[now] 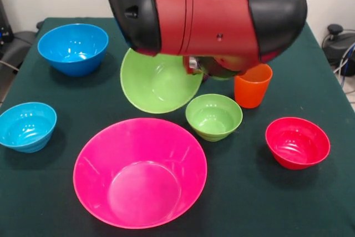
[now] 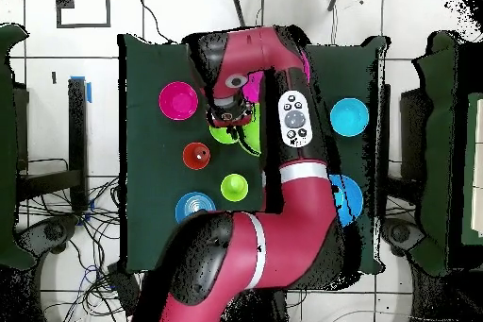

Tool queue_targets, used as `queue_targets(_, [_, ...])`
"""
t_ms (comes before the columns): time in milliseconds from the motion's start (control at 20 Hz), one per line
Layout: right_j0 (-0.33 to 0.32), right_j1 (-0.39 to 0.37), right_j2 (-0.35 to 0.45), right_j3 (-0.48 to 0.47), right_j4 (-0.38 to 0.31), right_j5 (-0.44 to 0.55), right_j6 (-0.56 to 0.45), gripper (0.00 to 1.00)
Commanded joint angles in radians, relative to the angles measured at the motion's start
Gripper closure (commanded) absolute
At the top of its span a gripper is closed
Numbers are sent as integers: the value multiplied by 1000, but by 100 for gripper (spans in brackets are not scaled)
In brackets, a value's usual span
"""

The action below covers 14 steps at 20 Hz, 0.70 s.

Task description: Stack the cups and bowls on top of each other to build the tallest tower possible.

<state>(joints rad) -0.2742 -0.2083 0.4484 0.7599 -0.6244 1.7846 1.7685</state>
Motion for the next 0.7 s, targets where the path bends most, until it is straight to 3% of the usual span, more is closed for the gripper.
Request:
queue_targets(50, [2,129,90,-260,-40,235,-210,100])
queue_targets(250, [-6,149,117,-338,-71,329,-232,100])
queue_targets(550, [-9,126,114,-344,-80,344,-240,100])
queue_targets(700, [7,123,127,-392,-122,402,-256,100])
